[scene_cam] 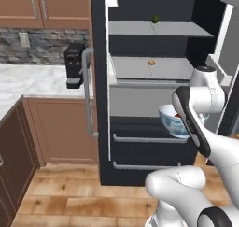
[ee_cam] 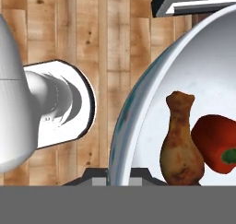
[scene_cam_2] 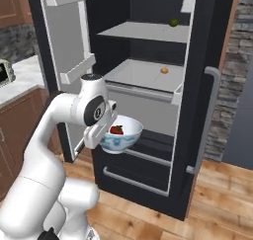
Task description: Pick the chicken drumstick and bell pepper from their plates and place them in the bowl. Then put the bowl in the fridge.
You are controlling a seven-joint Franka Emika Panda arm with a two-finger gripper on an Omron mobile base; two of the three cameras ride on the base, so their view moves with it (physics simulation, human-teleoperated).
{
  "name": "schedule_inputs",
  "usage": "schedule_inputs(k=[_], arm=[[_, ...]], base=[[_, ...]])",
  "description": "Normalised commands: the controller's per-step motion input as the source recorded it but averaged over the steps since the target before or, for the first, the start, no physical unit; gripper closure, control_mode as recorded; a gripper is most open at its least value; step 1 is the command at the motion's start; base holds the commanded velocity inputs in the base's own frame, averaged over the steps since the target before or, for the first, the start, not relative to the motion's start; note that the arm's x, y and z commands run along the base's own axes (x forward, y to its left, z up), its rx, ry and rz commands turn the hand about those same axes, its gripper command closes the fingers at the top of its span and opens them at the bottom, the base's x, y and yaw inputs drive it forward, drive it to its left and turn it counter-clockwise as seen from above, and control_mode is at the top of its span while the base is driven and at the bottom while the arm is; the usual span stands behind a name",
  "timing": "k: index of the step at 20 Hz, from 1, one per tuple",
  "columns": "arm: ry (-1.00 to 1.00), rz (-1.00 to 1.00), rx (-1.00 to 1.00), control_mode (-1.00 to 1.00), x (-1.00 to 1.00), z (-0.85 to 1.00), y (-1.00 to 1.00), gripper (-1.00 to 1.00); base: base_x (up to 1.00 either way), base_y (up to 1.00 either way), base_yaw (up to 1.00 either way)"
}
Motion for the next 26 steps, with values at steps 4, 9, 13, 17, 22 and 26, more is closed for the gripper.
schedule_inputs(k=[4, 9, 13, 17, 22, 26], arm=[[0.00, 0.00, 0.00, 1.00, 0.00, 0.00, 0.00, 1.00], [0.00, 0.00, 0.00, 1.00, 0.00, 0.00, 0.00, 1.00], [0.00, 0.00, 0.00, 1.00, 0.00, 0.00, 0.00, 1.00], [0.00, 0.00, 0.00, 1.00, 0.00, 0.00, 0.00, 1.00], [0.00, 0.00, 0.00, 1.00, 0.00, 0.00, 0.00, 1.00], [0.00, 0.00, 0.00, 1.00, 0.00, 0.00, 0.00, 1.00]], base=[[0.60, 0.14, -0.09], [0.45, 0.10, -0.02], [0.48, 0.13, -0.14], [0.52, 0.19, -0.11], [0.53, 0.20, -0.03], [0.53, 0.13, 0.00]])
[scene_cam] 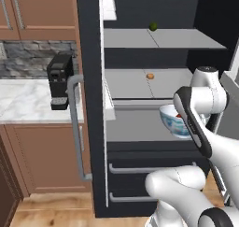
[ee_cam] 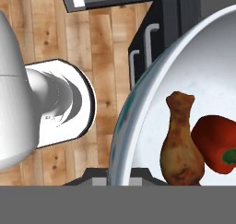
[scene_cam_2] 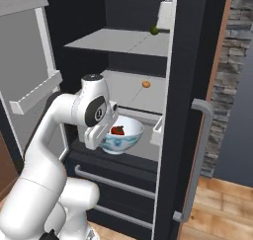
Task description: Pick the chicken drumstick and bell pepper from their plates and place them in the bowl. Then put the bowl in the fridge.
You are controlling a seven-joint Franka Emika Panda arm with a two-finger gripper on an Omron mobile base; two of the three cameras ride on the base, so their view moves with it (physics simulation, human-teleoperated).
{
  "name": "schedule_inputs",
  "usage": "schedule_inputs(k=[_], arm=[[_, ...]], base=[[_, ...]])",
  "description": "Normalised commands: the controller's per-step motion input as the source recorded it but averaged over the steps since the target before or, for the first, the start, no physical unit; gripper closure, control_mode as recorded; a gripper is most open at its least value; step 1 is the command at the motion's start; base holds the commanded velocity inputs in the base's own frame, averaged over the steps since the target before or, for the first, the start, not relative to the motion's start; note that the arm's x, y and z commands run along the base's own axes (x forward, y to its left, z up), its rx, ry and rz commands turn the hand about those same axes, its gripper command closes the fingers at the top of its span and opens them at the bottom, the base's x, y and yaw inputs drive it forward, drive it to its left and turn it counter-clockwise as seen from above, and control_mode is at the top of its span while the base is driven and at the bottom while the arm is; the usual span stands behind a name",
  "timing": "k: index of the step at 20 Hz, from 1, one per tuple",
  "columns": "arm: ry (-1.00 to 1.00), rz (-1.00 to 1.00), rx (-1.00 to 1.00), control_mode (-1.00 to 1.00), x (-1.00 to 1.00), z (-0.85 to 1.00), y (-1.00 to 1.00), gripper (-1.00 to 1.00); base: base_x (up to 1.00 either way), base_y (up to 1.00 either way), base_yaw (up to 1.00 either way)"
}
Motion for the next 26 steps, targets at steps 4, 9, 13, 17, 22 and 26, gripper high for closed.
schedule_inputs(k=[4, 9, 13, 17, 22, 26], arm=[[0.00, 0.00, 0.00, 1.00, 0.00, 0.00, 0.00, 1.00], [0.00, 0.00, 0.00, 1.00, 0.00, 0.00, 0.00, 1.00], [0.00, 0.00, 0.00, 1.00, 0.00, 0.00, 0.00, 1.00], [0.00, 0.00, 0.00, 1.00, 0.00, 0.00, 0.00, 1.00], [0.00, 0.00, 0.00, 1.00, 0.00, 0.00, 0.00, 1.00], [0.00, 0.00, 0.00, 1.00, 0.00, 0.00, 0.00, 1.00]], base=[[0.50, 0.13, -0.01], [0.41, 0.09, -0.02], [0.27, 0.03, -0.01], [0.24, 0.05, -0.03], [0.10, 0.02, 0.00], [0.00, 0.00, 0.00]])
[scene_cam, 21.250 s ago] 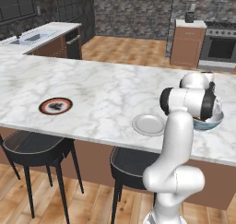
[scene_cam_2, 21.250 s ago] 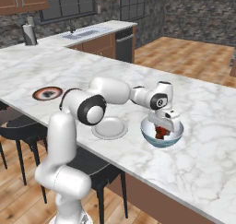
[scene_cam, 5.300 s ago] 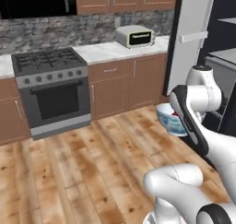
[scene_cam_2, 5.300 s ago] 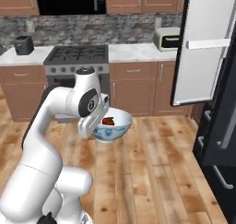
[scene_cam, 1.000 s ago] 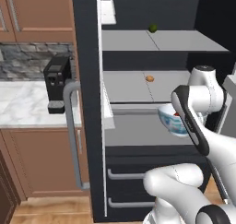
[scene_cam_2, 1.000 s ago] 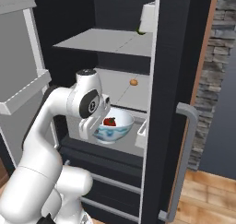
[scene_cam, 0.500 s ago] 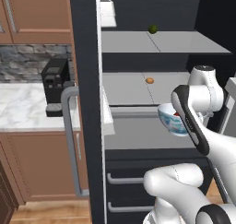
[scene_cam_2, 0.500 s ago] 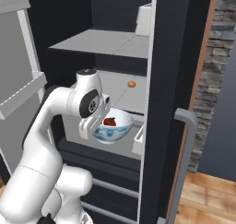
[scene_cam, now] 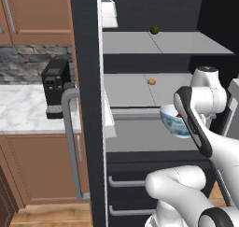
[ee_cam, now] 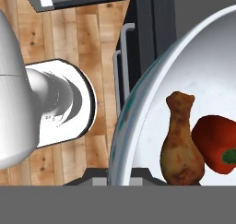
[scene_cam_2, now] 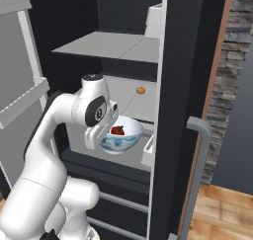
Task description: Pick the chicken drumstick and bell pepper from their plates and place them in the bowl. Then put the bowl in the fridge.
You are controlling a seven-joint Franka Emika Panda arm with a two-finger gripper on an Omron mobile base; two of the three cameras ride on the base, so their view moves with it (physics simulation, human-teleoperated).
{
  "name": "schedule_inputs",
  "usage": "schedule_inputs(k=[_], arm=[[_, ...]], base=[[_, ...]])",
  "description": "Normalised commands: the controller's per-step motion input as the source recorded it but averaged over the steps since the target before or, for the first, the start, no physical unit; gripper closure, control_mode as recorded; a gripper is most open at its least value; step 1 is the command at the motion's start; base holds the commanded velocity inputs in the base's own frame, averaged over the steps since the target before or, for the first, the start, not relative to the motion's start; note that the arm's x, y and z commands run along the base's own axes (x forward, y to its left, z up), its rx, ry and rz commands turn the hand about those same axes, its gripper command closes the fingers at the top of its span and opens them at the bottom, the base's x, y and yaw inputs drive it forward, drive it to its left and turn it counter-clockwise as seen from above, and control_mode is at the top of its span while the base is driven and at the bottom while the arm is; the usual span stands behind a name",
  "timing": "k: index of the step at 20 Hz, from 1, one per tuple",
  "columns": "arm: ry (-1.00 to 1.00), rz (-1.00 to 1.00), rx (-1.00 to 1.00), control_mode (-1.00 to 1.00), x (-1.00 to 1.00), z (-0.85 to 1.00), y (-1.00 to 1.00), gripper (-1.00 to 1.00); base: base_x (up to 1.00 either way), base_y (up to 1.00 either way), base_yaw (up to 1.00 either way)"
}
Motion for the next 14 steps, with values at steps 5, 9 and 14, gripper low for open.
schedule_inputs(k=[5, 9, 14], arm=[[0.00, 0.00, 0.00, 1.00, 0.00, 0.00, 0.00, 1.00], [0.00, 0.00, 0.00, -1.00, 0.00, 0.00, 0.00, 1.00], [0.00, 0.00, 0.00, -1.00, 0.00, 0.00, 0.00, 1.00]], base=[[0.00, 0.00, 0.00], [0.00, 0.00, 0.00], [0.00, 0.00, 0.00]])
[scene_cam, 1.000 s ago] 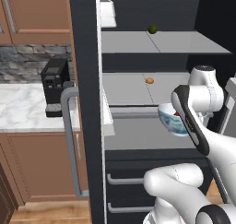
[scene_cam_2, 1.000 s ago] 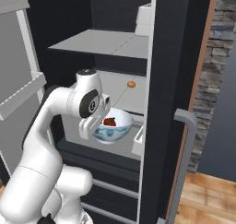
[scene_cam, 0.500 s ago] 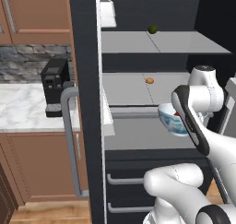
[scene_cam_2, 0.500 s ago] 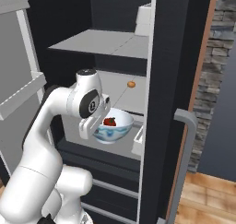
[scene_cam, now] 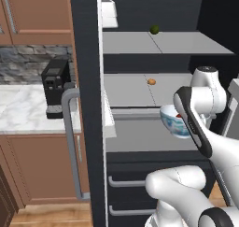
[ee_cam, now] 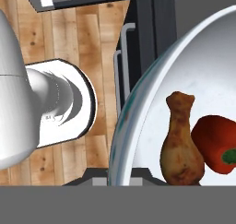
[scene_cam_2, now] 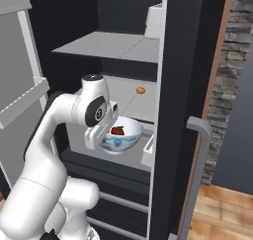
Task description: Pick the chicken drumstick and bell pepper from their plates and place them in the bowl. Then put the bowl in the fridge.
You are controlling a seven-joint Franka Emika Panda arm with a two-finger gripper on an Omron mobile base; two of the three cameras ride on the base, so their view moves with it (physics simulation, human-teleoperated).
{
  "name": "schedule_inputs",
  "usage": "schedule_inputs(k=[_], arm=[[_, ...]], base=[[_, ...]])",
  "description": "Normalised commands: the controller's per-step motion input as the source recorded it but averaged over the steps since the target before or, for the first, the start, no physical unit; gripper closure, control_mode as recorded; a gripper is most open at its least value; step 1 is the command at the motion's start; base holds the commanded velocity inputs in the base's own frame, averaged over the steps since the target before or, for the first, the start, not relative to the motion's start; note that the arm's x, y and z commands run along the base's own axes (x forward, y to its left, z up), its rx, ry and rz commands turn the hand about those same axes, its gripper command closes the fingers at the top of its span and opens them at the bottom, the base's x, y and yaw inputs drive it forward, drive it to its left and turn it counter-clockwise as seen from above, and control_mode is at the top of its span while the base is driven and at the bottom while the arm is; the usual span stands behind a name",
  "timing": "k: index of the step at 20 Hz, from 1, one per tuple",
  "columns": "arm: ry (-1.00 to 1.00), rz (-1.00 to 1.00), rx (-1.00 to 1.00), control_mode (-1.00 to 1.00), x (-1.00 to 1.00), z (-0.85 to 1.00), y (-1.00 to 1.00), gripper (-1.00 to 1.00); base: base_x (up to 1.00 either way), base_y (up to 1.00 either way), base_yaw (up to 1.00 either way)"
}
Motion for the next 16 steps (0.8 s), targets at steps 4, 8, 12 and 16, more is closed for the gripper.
schedule_inputs(k=[4, 8, 12, 16], arm=[[0.00, 0.00, 0.00, -1.00, 0.00, 0.00, 0.00, 1.00], [-0.03, 0.00, 0.00, -1.00, -0.04, -0.01, 0.00, 1.00], [-0.35, 0.00, 0.00, -1.00, -0.23, 0.13, 0.04, 1.00], [-0.25, 0.00, -0.07, -1.00, -0.09, 0.40, 0.17, 1.00]], base=[[0.00, 0.00, 0.00], [0.00, 0.00, 0.00], [0.00, 0.00, 0.00], [0.00, 0.00, 0.00]])
